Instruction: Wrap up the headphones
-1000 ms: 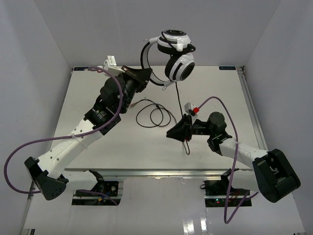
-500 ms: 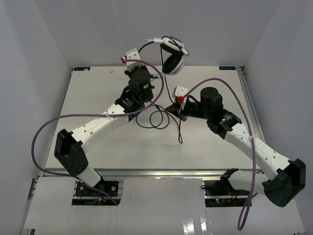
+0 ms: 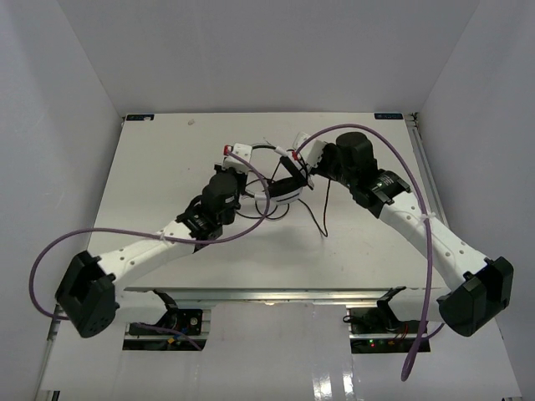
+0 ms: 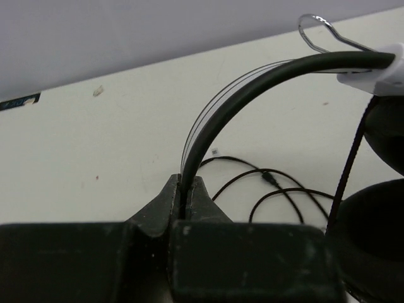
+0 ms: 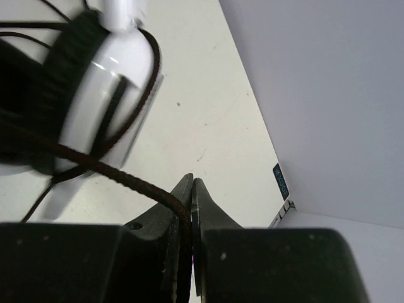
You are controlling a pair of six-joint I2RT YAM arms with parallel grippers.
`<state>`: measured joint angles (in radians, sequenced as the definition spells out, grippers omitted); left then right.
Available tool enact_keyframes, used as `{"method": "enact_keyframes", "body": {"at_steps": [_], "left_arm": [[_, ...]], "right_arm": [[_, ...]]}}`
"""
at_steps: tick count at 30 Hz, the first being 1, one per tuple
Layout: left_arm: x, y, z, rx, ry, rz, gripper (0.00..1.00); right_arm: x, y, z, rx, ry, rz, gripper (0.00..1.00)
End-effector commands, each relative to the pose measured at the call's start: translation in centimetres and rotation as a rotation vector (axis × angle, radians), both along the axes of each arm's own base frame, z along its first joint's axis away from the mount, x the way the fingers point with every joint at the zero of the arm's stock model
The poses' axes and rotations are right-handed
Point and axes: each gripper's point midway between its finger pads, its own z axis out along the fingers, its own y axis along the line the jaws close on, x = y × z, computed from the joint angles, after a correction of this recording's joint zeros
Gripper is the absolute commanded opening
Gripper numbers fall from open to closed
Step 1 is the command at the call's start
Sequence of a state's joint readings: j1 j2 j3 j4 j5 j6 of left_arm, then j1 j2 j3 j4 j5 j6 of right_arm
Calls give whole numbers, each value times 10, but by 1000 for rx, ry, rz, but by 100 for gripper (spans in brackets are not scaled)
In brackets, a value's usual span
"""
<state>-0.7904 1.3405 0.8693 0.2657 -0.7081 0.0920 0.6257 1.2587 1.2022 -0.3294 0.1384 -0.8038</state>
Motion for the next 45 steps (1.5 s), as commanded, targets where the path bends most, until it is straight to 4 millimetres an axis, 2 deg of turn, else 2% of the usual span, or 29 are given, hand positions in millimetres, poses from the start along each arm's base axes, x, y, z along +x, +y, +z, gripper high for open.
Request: {"method": "enact_keyframes", "body": {"at_steps": [1, 4, 7, 10, 14, 16, 20, 23, 26, 27, 29, 33, 36, 39, 43, 44, 45], "left_arm": [[-35, -6, 30, -44, -32, -237, 0], [-57, -19, 27, -73, 6, -380, 0], [-92, -44, 23, -103, 75, -608, 0], [-115, -55, 22, -105, 129, -739, 0], [-126, -60, 12, -75, 190, -805, 0], [-128, -63, 22, -114, 180, -818, 0], [-132, -71, 61, -247, 126, -833, 0], [-141, -79, 105, -370, 78, -886, 0], [-148, -87, 139, -477, 64, -931, 0], [-150, -89, 160, -543, 36, -942, 0], [-148, -90, 180, -624, 13, -940, 0], [-152, -93, 220, -804, -19, -962, 0], [-147, -95, 242, -923, -29, -951, 0], [-131, -90, 261, -1054, -60, -872, 0], [-110, -79, 302, -1244, -124, -778, 0], [-107, -81, 312, -1273, -136, -783, 0], [-101, -86, 314, -1284, -127, -773, 0]], "right_arm": [[46, -28, 65, 144, -198, -148, 8], [53, -21, 62, 236, -137, -113, 8], [52, -9, 56, 307, -74, -26, 9], [48, -2, 56, 382, -18, 39, 10], [38, 4, 63, 424, -4, 105, 13], [36, 6, 58, 426, 18, 126, 15], [24, 14, 27, 475, 136, 198, 26], [-16, 39, 9, 588, 320, 429, 39], [-54, 56, 5, 709, 461, 605, 54], [-63, 61, 16, 735, 434, 692, 61], [-78, 62, 12, 808, 538, 701, 66], [-89, 64, 25, 869, 549, 749, 75], [-97, 65, 28, 927, 592, 749, 78], [-106, 67, 25, 976, 635, 746, 81], [-114, 78, 17, 999, 657, 768, 82], [-115, 81, 16, 1000, 653, 780, 82], [-117, 86, 16, 1002, 664, 792, 82]]}}
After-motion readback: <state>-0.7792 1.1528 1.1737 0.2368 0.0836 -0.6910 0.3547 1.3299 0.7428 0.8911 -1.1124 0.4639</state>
